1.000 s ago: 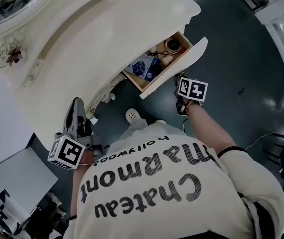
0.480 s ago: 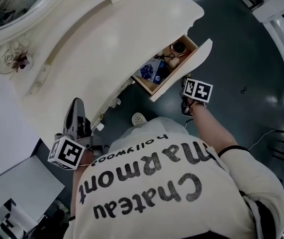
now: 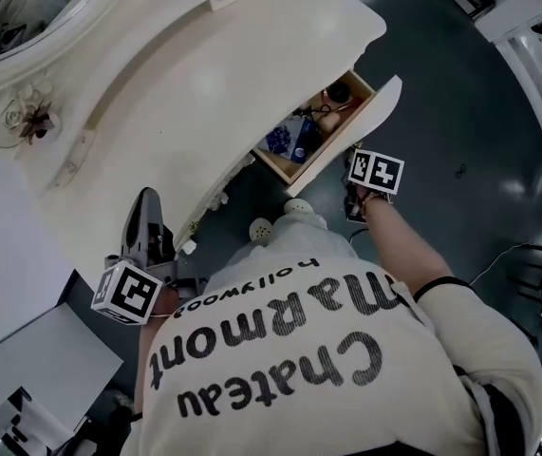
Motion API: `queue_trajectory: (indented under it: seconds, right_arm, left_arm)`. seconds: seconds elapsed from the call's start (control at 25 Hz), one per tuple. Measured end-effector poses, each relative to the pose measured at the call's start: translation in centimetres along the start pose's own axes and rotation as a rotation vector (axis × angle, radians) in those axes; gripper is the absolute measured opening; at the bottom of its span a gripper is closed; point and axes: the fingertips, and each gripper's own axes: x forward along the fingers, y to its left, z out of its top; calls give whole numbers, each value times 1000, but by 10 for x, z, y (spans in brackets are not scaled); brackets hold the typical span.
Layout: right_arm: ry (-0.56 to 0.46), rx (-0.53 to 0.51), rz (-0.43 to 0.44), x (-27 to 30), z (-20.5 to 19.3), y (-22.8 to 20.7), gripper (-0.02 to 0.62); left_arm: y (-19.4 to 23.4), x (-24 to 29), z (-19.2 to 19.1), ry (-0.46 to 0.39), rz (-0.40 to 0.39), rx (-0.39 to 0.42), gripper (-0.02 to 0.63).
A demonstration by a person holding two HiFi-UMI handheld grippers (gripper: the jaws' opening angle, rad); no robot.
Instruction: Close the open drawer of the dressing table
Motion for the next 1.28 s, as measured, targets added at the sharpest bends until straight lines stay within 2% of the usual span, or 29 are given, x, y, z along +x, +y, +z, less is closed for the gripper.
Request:
queue_trajectory:
  seconds: [0.36,1.28]
  right_arm:
    - [30,5,15,1,2,3,101]
    - [92,-107,89,25,22,39,109]
  left_arm:
    - [-6,14,7,-11,9,-25,8]
    - [-4,36,24,-43,59,-37,8]
